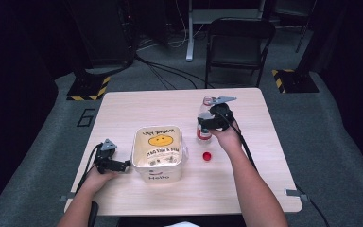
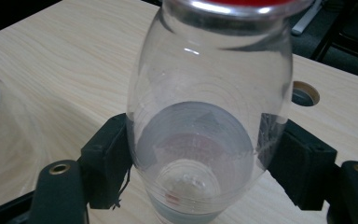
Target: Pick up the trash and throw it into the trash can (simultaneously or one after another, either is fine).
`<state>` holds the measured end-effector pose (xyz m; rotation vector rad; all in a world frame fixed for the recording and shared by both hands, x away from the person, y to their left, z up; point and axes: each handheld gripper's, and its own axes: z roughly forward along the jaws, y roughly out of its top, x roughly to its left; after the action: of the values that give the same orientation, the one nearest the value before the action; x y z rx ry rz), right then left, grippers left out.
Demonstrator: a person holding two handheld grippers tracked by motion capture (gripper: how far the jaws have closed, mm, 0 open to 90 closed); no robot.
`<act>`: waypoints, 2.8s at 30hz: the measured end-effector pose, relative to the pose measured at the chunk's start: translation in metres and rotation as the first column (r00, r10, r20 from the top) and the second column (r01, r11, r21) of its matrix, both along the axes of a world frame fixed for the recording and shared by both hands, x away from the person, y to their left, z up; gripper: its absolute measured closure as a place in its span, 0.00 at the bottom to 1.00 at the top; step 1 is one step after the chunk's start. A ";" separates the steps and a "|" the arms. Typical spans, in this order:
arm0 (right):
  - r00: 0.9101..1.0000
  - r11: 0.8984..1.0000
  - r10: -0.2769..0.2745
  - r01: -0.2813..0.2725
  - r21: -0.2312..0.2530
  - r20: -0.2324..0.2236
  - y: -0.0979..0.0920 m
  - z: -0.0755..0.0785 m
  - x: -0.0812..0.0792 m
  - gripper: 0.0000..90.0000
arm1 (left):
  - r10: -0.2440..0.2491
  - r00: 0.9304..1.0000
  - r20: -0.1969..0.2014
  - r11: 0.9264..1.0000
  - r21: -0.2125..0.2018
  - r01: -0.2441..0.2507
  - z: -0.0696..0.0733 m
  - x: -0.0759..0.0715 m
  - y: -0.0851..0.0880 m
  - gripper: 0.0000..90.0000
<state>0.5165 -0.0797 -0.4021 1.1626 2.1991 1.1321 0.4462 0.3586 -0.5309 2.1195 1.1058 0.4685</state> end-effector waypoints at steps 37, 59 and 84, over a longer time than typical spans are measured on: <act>0.996 0.996 0.080 -0.081 0.023 0.048 -0.024 0.041 -0.030 0.30 | 0.005 1.000 0.001 1.000 -0.002 -0.005 0.000 0.000 0.000 0.00; 0.978 0.982 0.191 -0.190 -0.012 0.081 0.001 0.093 -0.053 0.30 | 0.010 1.000 -0.002 1.000 -0.008 -0.010 0.000 -0.001 -0.001 0.00; 0.930 0.939 0.342 -0.343 -0.023 0.136 0.045 0.150 -0.074 0.30 | 0.009 1.000 -0.002 1.000 -0.007 -0.009 0.000 -0.001 -0.001 0.00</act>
<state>0.4423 -0.0343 -0.2517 0.6880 2.3482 1.3069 0.4455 0.3579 -0.5313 2.1100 1.1173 0.4661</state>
